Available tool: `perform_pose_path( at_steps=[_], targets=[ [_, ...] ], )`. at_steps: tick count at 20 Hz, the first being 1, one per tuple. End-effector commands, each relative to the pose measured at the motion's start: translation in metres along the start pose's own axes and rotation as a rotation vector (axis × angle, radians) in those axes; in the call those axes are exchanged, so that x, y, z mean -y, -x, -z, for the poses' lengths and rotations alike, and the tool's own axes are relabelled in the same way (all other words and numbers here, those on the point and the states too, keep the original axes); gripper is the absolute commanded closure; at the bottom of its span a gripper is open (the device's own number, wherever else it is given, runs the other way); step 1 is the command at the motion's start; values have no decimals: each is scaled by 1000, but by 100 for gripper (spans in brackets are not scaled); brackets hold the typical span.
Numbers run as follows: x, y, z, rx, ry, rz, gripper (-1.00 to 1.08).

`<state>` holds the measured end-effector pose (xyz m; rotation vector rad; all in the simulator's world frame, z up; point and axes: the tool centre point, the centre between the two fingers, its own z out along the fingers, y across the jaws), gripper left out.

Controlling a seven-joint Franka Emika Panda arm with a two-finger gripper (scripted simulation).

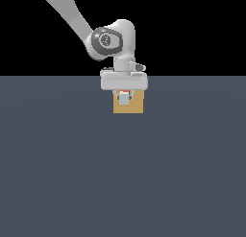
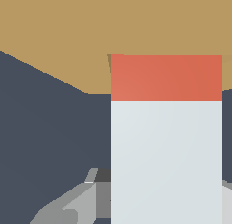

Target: Insert the peg into the horizontal hole in a box.

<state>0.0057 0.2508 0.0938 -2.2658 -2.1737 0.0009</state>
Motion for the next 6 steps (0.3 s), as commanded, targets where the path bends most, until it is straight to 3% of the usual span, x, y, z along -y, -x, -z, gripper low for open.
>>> perform_pose_path(
  at_steps=[1,6],
  targets=[
    [-2,-11,2,-1,3,-2,108],
    [-3,-16,2,-1,4,-2,108]
  ],
)
